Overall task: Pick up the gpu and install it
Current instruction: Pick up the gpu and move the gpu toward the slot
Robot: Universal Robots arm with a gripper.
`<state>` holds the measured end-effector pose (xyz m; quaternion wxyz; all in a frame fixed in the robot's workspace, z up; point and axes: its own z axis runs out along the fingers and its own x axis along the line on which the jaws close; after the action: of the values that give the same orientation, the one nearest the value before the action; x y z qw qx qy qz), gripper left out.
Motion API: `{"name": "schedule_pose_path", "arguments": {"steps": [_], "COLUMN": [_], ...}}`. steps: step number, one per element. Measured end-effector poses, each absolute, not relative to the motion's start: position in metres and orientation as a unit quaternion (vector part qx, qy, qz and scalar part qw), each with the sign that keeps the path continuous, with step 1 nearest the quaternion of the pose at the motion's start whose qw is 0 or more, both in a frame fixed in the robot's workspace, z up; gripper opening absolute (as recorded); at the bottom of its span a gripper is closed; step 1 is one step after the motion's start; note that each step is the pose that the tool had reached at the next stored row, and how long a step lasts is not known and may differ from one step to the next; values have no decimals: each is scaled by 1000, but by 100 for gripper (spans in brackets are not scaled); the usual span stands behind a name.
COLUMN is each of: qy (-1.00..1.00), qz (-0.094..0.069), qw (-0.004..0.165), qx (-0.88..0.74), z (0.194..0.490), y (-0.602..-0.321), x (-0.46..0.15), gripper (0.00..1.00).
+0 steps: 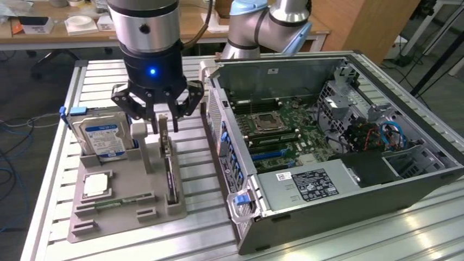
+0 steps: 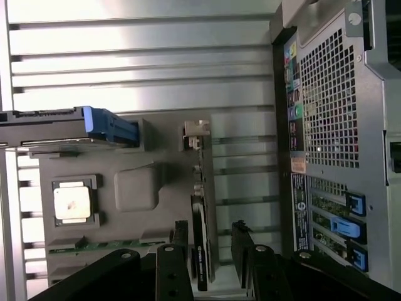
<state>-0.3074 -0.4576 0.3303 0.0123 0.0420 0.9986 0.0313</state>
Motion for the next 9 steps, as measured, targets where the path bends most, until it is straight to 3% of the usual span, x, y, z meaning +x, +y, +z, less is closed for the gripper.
{"name": "schedule_pose_path", "arguments": {"steps": [9], "qy": [999], "qz": [31], "qw": [12], "qx": [43], "z": [314], "y": [-458], "x": [-307], "gripper": [41]}}
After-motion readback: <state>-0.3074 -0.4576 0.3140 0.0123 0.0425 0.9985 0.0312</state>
